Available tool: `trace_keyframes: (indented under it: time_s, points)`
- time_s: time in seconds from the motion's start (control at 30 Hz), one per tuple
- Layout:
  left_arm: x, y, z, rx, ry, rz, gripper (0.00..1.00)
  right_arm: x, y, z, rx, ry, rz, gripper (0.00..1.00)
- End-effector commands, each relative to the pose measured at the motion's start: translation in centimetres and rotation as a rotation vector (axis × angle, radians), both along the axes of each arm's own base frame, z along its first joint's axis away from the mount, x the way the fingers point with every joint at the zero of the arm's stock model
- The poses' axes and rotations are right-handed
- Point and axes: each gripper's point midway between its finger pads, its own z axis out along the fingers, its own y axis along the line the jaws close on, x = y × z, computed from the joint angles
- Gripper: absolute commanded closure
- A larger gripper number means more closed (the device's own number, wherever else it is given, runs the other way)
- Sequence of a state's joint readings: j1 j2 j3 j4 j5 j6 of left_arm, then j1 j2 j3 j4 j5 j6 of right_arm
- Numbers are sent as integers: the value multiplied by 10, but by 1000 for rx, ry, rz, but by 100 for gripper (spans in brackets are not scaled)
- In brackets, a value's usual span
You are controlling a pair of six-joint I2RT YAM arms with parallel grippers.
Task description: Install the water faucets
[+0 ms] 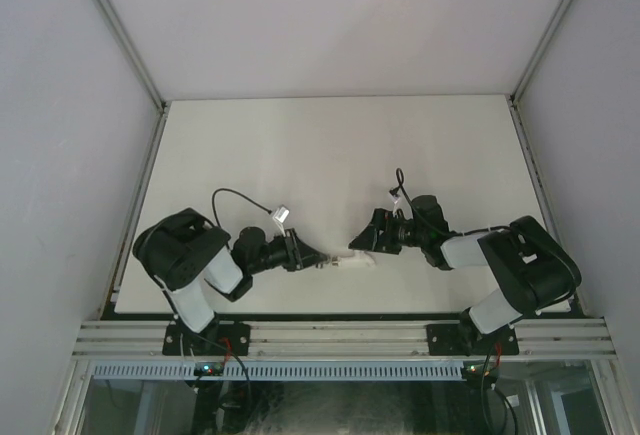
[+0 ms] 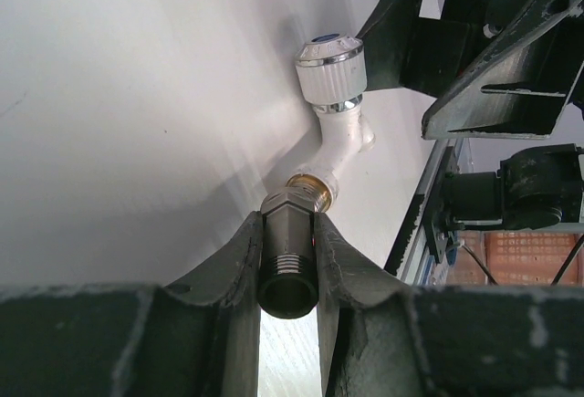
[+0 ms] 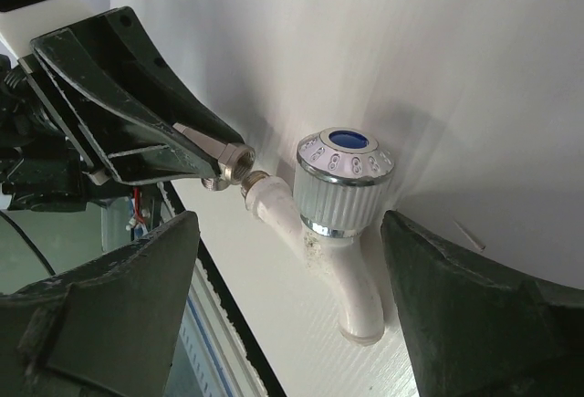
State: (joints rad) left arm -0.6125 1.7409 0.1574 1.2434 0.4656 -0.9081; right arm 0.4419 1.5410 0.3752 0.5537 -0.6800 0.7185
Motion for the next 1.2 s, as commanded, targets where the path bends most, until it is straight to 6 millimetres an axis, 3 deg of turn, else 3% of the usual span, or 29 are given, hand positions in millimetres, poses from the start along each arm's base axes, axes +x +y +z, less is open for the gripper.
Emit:
trace_keyframes:
  time_s: [0.0,0.53,0.93,1.17]
  points:
    - [13,-11,25,-91,-77,-5,100,-3,-6,-17,-63,40,-22,19]
    - [8,-18,22,-108,-35,-42,100,-14,-6,-20,-42,66,-28,21]
    - [2,-13,16,-91,-20,-41,100,-23,-35,-26,-128,56,-93,18]
    - [1,-19,17,-103,-13,-57,100,-30,-10,-22,-23,91,-29,21]
